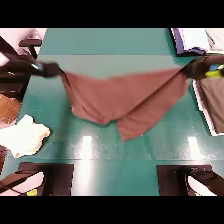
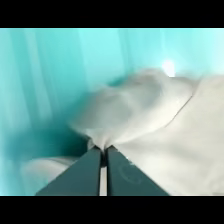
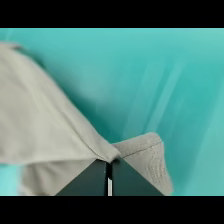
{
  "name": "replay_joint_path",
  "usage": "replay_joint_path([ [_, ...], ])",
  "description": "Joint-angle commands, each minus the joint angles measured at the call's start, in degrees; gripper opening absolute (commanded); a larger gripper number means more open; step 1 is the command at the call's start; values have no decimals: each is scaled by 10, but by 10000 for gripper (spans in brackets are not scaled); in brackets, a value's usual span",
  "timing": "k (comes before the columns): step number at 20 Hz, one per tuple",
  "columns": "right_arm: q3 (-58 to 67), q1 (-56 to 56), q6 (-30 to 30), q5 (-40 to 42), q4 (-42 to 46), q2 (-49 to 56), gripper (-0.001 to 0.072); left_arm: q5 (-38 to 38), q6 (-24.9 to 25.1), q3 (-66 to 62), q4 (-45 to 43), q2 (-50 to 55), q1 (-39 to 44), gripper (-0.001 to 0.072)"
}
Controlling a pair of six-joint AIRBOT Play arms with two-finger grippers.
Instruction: Fold the shirts.
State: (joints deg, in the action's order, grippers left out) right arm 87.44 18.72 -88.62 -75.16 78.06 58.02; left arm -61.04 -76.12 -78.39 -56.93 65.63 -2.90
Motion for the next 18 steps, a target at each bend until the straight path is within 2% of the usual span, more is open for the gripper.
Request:
replay_joint_path([
  [1,129,0,2,-5,16,0,18,1,1,-113,-1,-108,-32,32],
  [5,245,0,12,-32,17,0,17,1,1,-240,-3,-182,-34,32],
  [10,349,0,13,-63,76,0,17,-7,1,-387,-3,-189,-34,31],
  [13,345,0,12,-49,101,-10,17,26,1,-407,-10,-188,-34,31],
  [16,292,0,12,-3,107,-31,15,22,0,-387,-51,-172,-34,30],
  [18,303,0,5,-6,108,-9,15,6,-6,-363,-64,-141,-34,31],
])
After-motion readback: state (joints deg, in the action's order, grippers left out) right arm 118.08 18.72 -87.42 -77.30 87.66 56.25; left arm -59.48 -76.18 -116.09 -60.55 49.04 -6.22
